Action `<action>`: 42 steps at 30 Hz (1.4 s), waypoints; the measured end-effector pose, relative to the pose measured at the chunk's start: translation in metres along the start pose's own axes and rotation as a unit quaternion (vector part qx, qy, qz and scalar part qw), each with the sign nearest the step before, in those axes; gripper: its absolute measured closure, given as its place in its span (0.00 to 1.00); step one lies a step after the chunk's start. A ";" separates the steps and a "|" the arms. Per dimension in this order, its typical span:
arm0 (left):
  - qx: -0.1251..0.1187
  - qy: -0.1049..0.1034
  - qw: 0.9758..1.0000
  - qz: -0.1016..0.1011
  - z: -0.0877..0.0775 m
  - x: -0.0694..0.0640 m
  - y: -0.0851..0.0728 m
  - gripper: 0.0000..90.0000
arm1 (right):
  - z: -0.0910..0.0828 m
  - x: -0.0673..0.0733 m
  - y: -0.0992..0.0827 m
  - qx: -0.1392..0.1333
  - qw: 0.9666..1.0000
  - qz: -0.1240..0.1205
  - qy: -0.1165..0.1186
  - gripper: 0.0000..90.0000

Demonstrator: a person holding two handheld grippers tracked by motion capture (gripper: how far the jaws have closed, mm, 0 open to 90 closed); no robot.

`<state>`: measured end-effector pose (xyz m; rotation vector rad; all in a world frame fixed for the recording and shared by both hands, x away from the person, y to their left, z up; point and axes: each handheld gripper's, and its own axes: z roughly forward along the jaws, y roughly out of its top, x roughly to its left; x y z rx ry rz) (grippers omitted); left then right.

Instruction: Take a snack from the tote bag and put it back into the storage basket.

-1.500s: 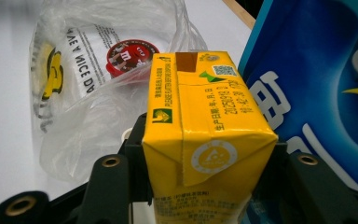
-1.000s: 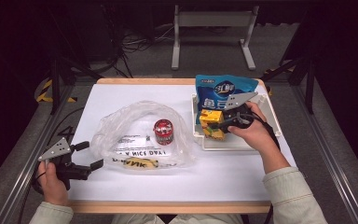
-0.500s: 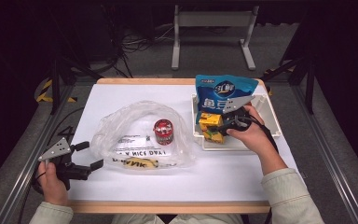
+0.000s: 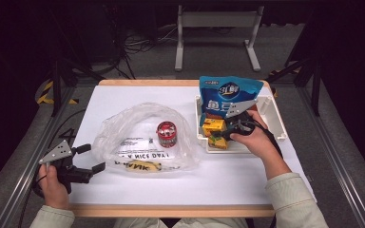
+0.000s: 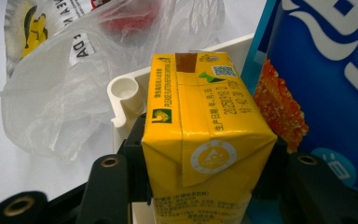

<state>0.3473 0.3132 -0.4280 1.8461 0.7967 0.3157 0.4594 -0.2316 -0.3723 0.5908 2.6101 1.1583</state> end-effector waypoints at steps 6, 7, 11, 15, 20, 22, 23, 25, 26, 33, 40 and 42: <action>0.000 -0.001 1.000 -0.001 0.000 0.000 0.000 0.01 | -0.001 -0.001 -0.003 -0.002 1.000 0.001 0.005 0.58; 0.000 -0.001 1.000 -0.001 0.000 0.000 0.000 0.01 | -0.001 -0.001 -0.003 -0.002 1.000 0.001 0.005 0.58; 0.000 0.000 1.000 -0.002 0.000 0.000 0.000 0.01 | -0.002 -0.001 -0.005 0.002 1.000 -0.002 0.010 0.58; 0.000 -0.001 1.000 0.000 0.000 0.000 0.000 0.01 | -0.004 -0.001 -0.008 0.002 1.000 0.003 0.010 0.56; -0.002 0.000 1.000 0.000 0.001 0.000 0.001 0.01 | -0.006 -0.002 -0.012 0.001 1.000 0.008 0.003 0.53; 0.000 -0.001 1.000 -0.002 0.001 0.000 0.001 0.01 | -0.006 -0.002 -0.012 0.002 1.000 0.009 0.003 0.52; 0.000 -0.002 1.000 -0.002 0.002 0.000 0.001 0.01 | -0.006 -0.001 -0.013 0.002 1.000 0.010 0.001 0.51; 0.001 -0.002 1.000 -0.001 0.002 0.000 0.001 0.01 | -0.006 0.000 -0.014 0.008 1.000 0.008 -0.006 0.46; 0.001 -0.002 1.000 0.001 0.002 0.000 0.001 0.01 | -0.006 0.000 -0.014 0.008 1.000 0.008 -0.006 0.46; 0.002 -0.005 1.000 0.000 0.005 0.000 0.002 0.01 | -0.011 0.001 -0.015 -0.007 1.000 0.013 -0.015 0.39; 0.002 -0.006 1.000 0.000 0.007 0.001 0.003 0.01 | -0.017 0.007 -0.013 -0.014 0.999 0.005 -0.041 0.35; 0.003 -0.006 1.000 -0.001 0.008 0.001 0.003 0.01 | -0.020 0.009 -0.011 -0.020 0.999 0.005 -0.044 0.35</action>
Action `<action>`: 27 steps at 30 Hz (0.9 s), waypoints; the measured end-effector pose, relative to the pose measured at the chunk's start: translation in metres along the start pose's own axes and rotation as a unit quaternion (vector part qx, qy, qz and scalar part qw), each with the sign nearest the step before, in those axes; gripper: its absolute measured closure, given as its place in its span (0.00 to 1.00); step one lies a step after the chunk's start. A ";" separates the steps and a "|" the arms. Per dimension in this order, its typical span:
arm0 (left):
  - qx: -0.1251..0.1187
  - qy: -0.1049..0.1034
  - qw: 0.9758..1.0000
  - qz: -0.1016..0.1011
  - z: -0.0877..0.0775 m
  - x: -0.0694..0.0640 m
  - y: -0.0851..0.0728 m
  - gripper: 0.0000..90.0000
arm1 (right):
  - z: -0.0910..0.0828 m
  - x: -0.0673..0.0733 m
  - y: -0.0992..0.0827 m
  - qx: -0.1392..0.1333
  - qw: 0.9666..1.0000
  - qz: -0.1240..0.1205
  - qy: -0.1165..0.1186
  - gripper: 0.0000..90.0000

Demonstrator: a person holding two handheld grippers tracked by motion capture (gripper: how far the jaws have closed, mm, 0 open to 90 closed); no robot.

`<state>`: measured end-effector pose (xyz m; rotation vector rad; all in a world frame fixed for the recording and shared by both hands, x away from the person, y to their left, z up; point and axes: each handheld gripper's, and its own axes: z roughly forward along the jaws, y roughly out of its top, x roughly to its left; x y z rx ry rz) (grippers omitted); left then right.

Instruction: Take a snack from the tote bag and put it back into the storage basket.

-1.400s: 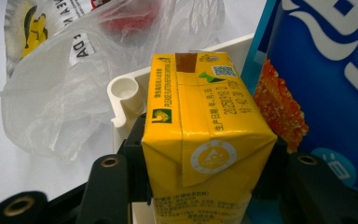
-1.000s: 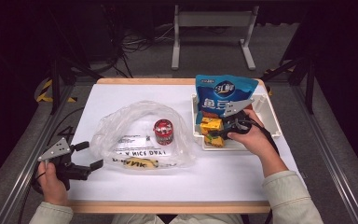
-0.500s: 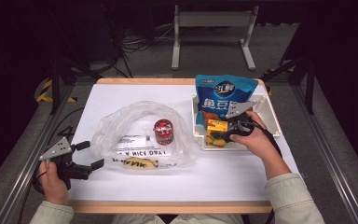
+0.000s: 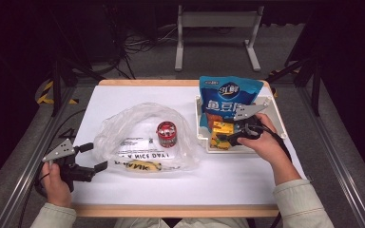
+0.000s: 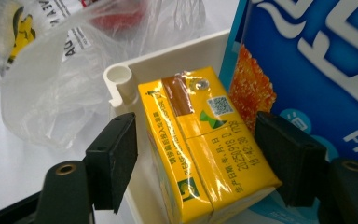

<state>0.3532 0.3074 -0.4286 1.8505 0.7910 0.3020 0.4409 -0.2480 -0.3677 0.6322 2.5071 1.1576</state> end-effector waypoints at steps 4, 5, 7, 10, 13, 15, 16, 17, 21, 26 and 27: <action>0.002 0.000 1.000 -0.001 0.000 0.000 0.000 0.01 | -0.007 0.003 0.003 -0.013 1.000 -0.004 -0.007 0.34; 0.001 -0.001 1.000 0.000 0.001 0.000 0.000 0.01 | -0.010 0.004 0.004 -0.019 1.000 -0.003 -0.009 0.34; 0.001 -0.001 1.000 0.000 0.001 0.000 0.000 0.01 | -0.017 0.006 0.007 -0.033 0.999 -0.007 -0.011 0.34; 0.002 -0.001 1.000 0.000 0.001 0.000 0.000 0.01 | -0.023 0.010 0.008 -0.041 0.999 -0.008 -0.014 0.34; 0.002 -0.001 1.000 0.001 0.001 0.000 0.000 0.01 | -0.029 0.014 0.007 -0.051 0.999 -0.007 -0.016 0.34; 0.002 -0.001 1.000 0.001 0.001 0.000 0.000 0.01 | -0.030 0.015 0.007 -0.057 0.998 -0.005 -0.017 0.34; 0.002 -0.001 1.000 0.001 0.001 0.000 0.000 0.01 | -0.032 0.016 0.007 -0.059 0.998 -0.002 -0.019 0.34; 0.002 -0.001 1.000 0.002 0.001 0.000 0.000 0.01 | -0.034 0.018 0.007 -0.063 0.998 -0.001 -0.024 0.35; 0.002 0.000 1.000 0.001 0.001 0.000 0.000 0.01 | -0.038 0.024 0.005 -0.072 0.997 0.002 -0.028 0.39; 0.004 -0.003 1.000 0.003 0.002 0.000 0.000 0.01 | -0.043 0.033 0.000 -0.083 0.996 0.018 -0.015 0.65; 0.004 -0.003 1.000 0.003 0.002 0.000 0.000 0.01 | -0.043 0.033 0.000 -0.083 0.996 0.018 -0.015 0.65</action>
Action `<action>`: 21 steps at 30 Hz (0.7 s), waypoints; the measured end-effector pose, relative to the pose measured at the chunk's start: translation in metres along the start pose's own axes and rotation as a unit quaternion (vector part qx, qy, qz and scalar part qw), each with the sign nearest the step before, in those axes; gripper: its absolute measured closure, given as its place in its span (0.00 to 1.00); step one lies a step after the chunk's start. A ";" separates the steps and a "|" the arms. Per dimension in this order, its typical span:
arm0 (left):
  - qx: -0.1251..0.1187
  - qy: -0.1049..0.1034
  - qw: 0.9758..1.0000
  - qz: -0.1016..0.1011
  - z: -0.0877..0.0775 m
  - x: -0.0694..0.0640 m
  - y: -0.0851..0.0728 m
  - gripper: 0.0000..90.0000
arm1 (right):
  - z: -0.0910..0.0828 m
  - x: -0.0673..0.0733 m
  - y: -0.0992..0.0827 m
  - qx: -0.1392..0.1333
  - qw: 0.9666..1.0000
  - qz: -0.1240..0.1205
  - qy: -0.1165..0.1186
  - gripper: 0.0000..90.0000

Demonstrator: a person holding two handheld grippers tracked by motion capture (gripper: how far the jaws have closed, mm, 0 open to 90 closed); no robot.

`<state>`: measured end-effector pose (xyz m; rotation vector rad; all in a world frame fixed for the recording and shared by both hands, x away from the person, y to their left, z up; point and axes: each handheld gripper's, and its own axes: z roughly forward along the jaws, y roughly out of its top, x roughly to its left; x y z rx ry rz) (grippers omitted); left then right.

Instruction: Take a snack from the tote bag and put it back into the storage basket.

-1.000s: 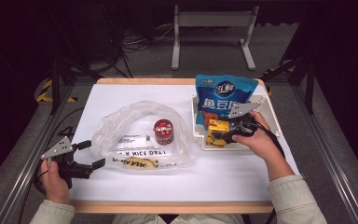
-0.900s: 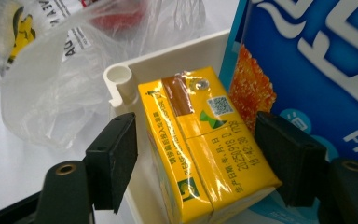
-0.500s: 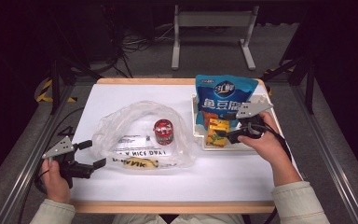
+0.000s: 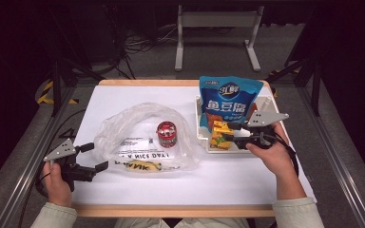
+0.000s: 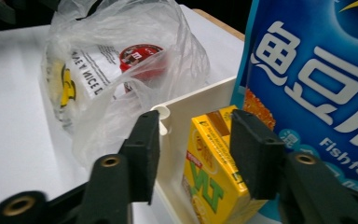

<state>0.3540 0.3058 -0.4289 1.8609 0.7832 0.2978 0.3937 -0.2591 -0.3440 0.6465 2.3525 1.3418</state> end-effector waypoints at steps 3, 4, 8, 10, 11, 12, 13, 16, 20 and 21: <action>-0.005 -0.002 1.000 -0.001 0.000 0.000 0.000 0.01 | -0.003 0.003 0.000 0.003 1.000 0.003 0.004 0.78; -0.005 -0.002 1.000 0.000 -0.001 0.000 0.000 0.01 | -0.004 0.004 0.000 0.006 1.000 0.006 0.008 0.83; -0.006 -0.003 1.000 -0.003 0.000 0.000 0.001 0.01 | -0.002 0.006 -0.005 0.034 0.999 0.013 0.015 0.96; -0.006 -0.005 1.000 0.002 0.000 0.000 0.001 0.01 | 0.000 0.006 -0.009 0.047 0.999 0.017 0.020 1.00; -0.006 -0.004 1.000 0.001 0.000 0.000 0.001 0.01 | 0.001 0.005 -0.011 0.055 0.998 0.019 0.021 1.00; -0.005 -0.004 1.000 0.001 0.000 0.000 0.001 0.01 | 0.002 0.005 -0.013 0.062 0.998 0.021 0.022 1.00; -0.006 -0.004 1.000 0.000 0.000 0.001 0.001 0.01 | 0.004 0.004 -0.014 0.066 0.997 0.025 0.025 1.00; -0.007 -0.003 1.000 0.001 0.000 0.001 0.001 0.01 | 0.008 0.003 -0.018 0.081 0.996 0.030 0.027 1.00; -0.005 -0.005 1.000 0.003 0.000 0.001 0.001 0.01 | 0.014 0.001 -0.024 0.102 0.994 0.033 0.023 1.00; -0.005 -0.005 1.000 0.001 0.000 0.000 0.001 0.01 | 0.016 0.001 -0.025 0.106 0.994 0.034 0.022 1.00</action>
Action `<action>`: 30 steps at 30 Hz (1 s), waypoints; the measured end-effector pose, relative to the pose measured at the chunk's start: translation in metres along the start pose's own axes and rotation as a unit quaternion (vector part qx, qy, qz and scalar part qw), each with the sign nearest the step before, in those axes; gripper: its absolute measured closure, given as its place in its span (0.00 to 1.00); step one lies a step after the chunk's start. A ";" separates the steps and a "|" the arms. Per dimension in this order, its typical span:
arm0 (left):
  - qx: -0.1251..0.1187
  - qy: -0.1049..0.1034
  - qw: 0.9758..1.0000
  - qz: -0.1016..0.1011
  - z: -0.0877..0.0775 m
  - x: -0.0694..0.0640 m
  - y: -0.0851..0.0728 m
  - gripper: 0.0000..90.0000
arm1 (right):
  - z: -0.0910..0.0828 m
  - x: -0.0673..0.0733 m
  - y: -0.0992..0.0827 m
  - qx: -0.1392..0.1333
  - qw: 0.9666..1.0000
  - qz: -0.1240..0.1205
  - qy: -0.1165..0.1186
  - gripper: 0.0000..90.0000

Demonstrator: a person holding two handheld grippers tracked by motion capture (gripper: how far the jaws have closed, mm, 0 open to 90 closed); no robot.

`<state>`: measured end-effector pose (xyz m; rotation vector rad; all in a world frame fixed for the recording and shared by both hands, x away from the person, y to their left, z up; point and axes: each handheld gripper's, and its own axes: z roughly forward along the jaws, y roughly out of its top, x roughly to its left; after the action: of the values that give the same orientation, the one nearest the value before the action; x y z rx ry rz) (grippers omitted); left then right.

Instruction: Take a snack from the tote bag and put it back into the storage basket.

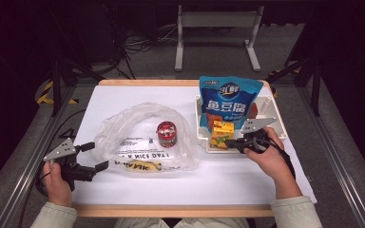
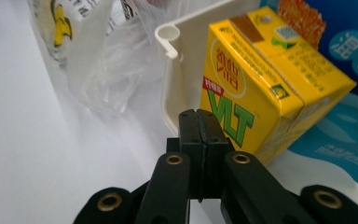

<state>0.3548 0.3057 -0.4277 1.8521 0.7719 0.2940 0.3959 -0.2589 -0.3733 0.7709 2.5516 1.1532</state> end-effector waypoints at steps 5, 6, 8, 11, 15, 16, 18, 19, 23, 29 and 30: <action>0.000 0.001 1.000 0.002 -0.001 0.000 0.000 0.01 | 0.008 -0.005 -0.007 0.028 0.999 0.008 -0.025 1.00; 0.000 0.001 1.000 0.002 -0.001 0.000 0.000 0.01 | 0.009 -0.006 -0.008 0.031 0.999 0.007 -0.029 1.00; 0.000 0.002 1.000 0.002 -0.001 0.000 0.000 0.01 | 0.012 -0.007 -0.009 0.037 0.999 0.008 -0.033 1.00; 0.000 0.002 1.000 0.001 -0.001 0.000 0.000 0.01 | 0.014 -0.009 -0.011 0.040 0.999 0.012 -0.034 1.00; -0.001 0.001 1.000 0.000 -0.002 0.000 0.000 0.01 | 0.013 -0.013 -0.015 0.030 0.999 0.020 -0.039 0.99; -0.001 0.002 1.000 0.000 -0.001 0.000 0.000 0.01 | 0.013 -0.013 -0.015 0.030 0.999 0.020 -0.039 0.99; -0.001 0.001 1.000 0.002 -0.001 0.001 0.000 0.01 | 0.014 -0.014 -0.017 0.028 0.998 0.023 -0.041 1.00; -0.001 0.001 1.000 0.002 -0.001 0.000 0.000 0.01 | 0.015 -0.015 -0.018 0.030 0.998 0.025 -0.043 1.00; -0.001 0.001 1.000 0.003 -0.001 0.001 0.000 0.01 | 0.018 -0.017 -0.020 0.034 0.998 0.031 -0.042 1.00; -0.001 0.001 1.000 0.003 -0.001 0.001 0.000 0.01 | 0.018 -0.018 -0.021 0.039 0.998 0.032 -0.047 1.00; -0.001 0.001 1.000 0.003 -0.001 0.001 0.000 0.01 | 0.018 -0.019 -0.021 0.039 0.998 0.032 -0.048 1.00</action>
<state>0.3555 0.3070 -0.4277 1.8528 0.7674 0.2992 0.4108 -0.2698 -0.4007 0.9098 2.5215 1.0139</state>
